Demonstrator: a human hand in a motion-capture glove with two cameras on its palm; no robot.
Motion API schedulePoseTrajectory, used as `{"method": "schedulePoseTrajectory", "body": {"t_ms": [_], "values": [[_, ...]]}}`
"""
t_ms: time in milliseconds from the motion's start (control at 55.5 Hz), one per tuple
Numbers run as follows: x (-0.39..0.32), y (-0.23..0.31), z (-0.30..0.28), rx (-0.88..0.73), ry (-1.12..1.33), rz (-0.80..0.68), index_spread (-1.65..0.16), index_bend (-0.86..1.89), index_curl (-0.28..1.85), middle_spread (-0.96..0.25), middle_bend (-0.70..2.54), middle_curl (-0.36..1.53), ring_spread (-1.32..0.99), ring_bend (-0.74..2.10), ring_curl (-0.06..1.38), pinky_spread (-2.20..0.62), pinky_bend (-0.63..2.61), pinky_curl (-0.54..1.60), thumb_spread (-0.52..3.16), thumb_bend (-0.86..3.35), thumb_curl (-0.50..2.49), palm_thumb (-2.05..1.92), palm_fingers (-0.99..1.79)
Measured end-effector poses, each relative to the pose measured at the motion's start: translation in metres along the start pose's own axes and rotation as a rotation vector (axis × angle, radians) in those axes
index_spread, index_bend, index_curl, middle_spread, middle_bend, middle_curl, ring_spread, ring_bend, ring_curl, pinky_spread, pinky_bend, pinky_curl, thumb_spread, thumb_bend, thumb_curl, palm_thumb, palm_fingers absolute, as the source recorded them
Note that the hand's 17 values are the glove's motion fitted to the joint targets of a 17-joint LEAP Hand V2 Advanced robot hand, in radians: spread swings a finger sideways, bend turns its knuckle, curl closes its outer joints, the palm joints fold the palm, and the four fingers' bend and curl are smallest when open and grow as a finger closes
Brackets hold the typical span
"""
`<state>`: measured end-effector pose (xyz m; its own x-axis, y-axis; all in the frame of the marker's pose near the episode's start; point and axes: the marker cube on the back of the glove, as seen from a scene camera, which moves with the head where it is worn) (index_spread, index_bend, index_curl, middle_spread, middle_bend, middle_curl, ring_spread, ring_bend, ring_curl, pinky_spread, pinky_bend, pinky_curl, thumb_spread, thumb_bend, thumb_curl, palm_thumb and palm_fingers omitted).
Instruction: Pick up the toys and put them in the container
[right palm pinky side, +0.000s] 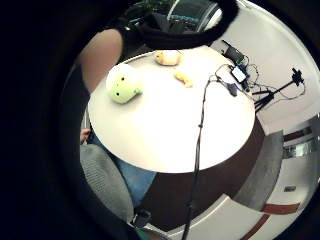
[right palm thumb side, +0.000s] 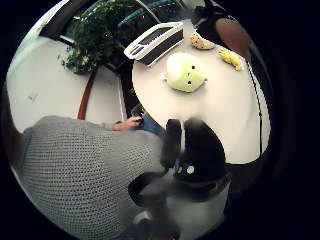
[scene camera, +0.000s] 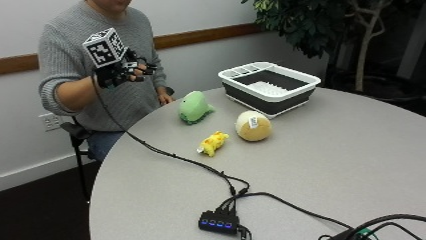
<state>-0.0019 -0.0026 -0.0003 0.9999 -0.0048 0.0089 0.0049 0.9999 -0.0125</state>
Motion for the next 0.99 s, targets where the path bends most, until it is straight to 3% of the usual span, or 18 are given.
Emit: {"method": "schedulePoseTrajectory", "body": {"t_ms": [162, 361, 541, 721, 847, 992], "values": [[-0.004, -0.004, 0.0, -0.018, 0.013, -0.004, -0.26, 0.38, 0.16, -0.16, 0.17, 0.07, -0.16, 0.18, 0.05, 0.01, 0.52, 0.18, 1.01, 0.09, 0.07, 0.07, 0.23], [0.0, -0.004, 0.0, -0.033, 0.009, 0.016, -0.32, 0.38, 0.22, -0.2, 0.18, 0.13, -0.2, 0.2, 0.08, 0.01, 0.55, 0.22, 1.35, 0.09, 0.14, 0.05, 0.19], [-0.002, -0.026, 0.005, -0.063, -0.014, 0.001, -0.35, 0.38, 0.27, -0.21, 0.18, 0.17, -0.22, 0.22, 0.12, 0.01, 0.57, 0.25, 1.47, 0.07, 0.19, 0.03, 0.17], [-0.016, -0.108, 0.015, -0.136, -0.103, -0.038, -0.36, 0.28, 0.29, -0.21, 0.16, 0.2, -0.22, 0.25, 0.15, 0.02, 0.65, 0.29, 1.49, 0.05, 0.23, 0.01, 0.11], [-0.037, -0.164, 0.045, -0.176, 0.04, -0.054, -0.35, 0.14, 0.27, -0.19, 0.14, 0.2, -0.2, 0.31, 0.19, 0.02, 0.77, 0.33, 1.44, 0.01, 0.24, -0.01, -0.01], [-0.036, -0.193, 0.088, -0.256, 0.147, -0.034, -0.34, 0.12, 0.25, -0.17, 0.15, 0.21, -0.18, 0.33, 0.21, 0.03, 0.88, 0.36, 1.38, -0.02, 0.25, -0.01, -0.08]]}}
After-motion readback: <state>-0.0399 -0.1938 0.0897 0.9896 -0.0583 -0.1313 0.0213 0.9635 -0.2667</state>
